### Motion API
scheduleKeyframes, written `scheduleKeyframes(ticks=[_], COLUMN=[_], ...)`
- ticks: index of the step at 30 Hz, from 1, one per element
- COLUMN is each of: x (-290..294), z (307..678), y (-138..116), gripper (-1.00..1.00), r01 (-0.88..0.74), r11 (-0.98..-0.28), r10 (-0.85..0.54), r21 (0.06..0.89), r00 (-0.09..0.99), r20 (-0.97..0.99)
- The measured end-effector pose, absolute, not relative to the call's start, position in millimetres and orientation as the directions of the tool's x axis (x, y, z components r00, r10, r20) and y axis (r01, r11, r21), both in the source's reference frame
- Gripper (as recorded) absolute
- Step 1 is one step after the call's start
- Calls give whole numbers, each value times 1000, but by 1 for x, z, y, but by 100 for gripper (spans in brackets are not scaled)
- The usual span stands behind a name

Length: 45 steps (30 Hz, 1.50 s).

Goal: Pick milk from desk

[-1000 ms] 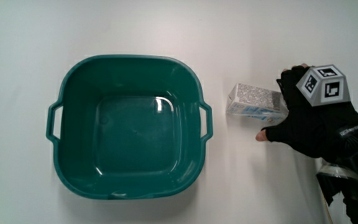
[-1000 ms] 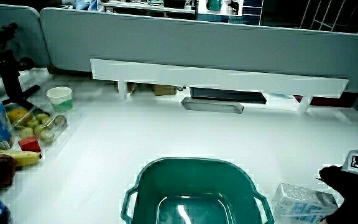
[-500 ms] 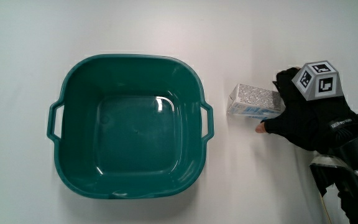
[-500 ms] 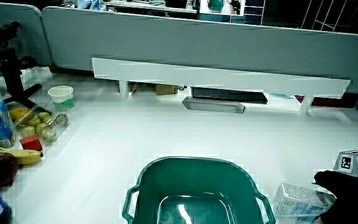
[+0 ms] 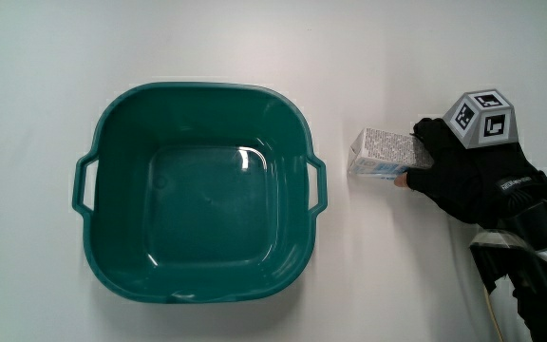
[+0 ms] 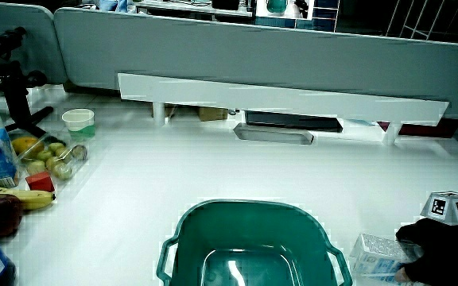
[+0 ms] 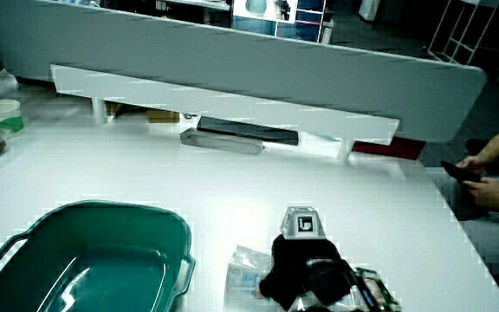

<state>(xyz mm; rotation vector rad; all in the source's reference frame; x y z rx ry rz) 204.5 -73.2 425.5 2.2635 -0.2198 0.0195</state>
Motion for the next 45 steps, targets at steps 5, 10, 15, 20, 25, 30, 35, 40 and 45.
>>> scheduleKeyframes(ticks=[5, 10, 15, 20, 25, 30, 35, 40, 45], x=[204, 203, 201, 196, 193, 187, 178, 167, 157], z=[425, 423, 422, 414, 399, 380, 357, 332, 318], y=[-73, -74, -73, -72, -72, -73, -75, -77, -78], gripper=[69, 84, 100, 100, 100, 100, 100, 100, 100], r01=[-184, -213, -220, -230, -241, -264, -291, -314, -334], r11=[-635, -643, -659, -671, -699, -727, -757, -782, -788], r10=[-167, -193, -209, -233, -251, -273, -303, -330, -349], r21=[751, 736, 719, 705, 674, 634, 585, 538, 517], r00=[981, 975, 972, 968, 964, 958, 950, 941, 934], r20=[99, 113, 106, 95, 85, 85, 80, 70, 73])
